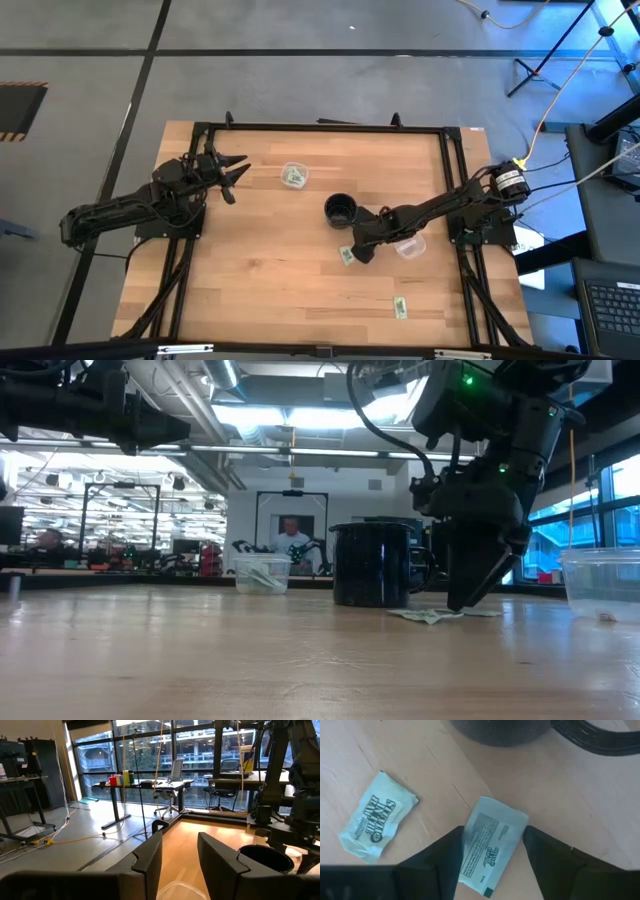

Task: Pick and place items into bin
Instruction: Put the top green stevia packet into the bottom transparent bin

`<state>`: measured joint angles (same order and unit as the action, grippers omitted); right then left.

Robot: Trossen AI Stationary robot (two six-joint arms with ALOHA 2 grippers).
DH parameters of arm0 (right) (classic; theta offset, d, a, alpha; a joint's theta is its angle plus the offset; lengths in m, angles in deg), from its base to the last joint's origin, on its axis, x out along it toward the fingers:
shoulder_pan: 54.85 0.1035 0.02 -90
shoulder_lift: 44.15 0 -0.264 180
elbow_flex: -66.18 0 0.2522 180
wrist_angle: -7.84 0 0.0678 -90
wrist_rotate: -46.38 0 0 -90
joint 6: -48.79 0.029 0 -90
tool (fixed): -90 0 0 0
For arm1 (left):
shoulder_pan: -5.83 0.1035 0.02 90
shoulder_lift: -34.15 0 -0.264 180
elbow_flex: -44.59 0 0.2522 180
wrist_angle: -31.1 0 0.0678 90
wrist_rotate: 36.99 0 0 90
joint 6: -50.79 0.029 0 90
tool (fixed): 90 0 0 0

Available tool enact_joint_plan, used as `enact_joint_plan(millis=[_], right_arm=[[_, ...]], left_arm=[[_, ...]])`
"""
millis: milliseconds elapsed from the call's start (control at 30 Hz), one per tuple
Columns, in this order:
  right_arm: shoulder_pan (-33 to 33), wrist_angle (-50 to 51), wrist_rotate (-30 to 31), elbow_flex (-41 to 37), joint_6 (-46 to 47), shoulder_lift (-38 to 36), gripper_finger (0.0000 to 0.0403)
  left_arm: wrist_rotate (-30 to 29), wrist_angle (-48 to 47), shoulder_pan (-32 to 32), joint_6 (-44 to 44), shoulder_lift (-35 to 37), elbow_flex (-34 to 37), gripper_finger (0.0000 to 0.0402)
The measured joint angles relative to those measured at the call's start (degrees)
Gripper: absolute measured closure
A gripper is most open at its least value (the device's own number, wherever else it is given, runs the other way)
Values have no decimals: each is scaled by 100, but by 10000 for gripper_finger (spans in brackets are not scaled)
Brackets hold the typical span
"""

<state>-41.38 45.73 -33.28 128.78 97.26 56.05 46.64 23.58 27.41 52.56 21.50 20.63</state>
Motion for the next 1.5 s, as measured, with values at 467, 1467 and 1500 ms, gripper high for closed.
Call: enact_joint_plan(millis=[467, 1467, 1500], right_arm=[[3, 193, -17, -2, 172, 0, 298], [575, 4742, 260, 2379, 943, -444, 395], [651, 4891, 287, 2359, 1183, -601, 398]], left_arm=[[0, 0, 2, -3, 0, 0, 282], [1, -2, 2, -3, 2, 0, 285], [2, -4, 0, -4, 0, 0, 285]])
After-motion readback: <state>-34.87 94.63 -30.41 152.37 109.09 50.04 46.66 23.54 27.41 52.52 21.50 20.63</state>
